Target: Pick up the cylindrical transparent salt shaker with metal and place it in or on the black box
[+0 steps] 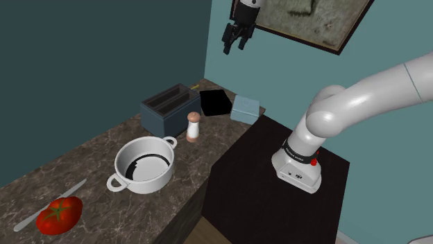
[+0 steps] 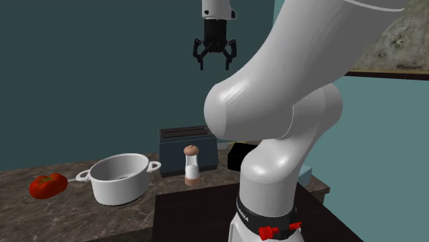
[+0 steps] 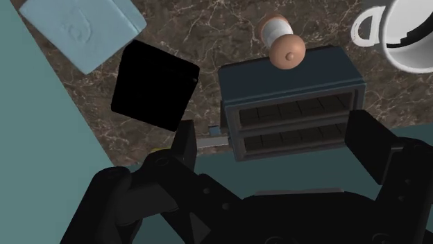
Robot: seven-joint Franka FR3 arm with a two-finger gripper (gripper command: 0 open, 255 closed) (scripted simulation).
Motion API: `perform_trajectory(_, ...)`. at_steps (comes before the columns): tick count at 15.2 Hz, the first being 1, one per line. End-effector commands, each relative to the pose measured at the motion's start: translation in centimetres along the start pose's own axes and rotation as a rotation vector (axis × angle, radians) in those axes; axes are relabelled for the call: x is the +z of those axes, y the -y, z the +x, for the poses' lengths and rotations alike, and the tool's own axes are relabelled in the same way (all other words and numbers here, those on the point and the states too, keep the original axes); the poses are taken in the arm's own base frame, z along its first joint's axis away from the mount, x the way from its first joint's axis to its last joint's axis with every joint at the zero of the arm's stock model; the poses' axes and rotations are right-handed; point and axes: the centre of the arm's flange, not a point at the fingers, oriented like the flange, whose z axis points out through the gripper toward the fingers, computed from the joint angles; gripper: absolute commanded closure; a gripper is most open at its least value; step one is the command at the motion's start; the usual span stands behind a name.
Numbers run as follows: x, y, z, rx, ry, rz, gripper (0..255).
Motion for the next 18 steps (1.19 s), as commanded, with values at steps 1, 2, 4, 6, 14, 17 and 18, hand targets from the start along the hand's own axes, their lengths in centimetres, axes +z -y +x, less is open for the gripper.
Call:
perform_trajectory(1,2.9,0.6,0.7,-0.005,0.005,0.002,0)
perform_trajectory(2,4.1,0.9,1.0,-0.007,0.008,0.003,0)
perform_trajectory(4,6.6,1.6,1.7,-0.012,0.014,0.004,0)
perform_trajectory(6,9.1,2.3,2.3,-0.017,0.020,0.006,0)
perform_trajectory(14,19.1,5.1,4.6,-0.036,0.044,0.012,0)
perform_trajectory(17,22.8,6.1,5.4,-0.044,0.053,0.014,0)
perform_trajectory(18,24.1,6.5,5.6,-0.046,0.056,0.015,0)
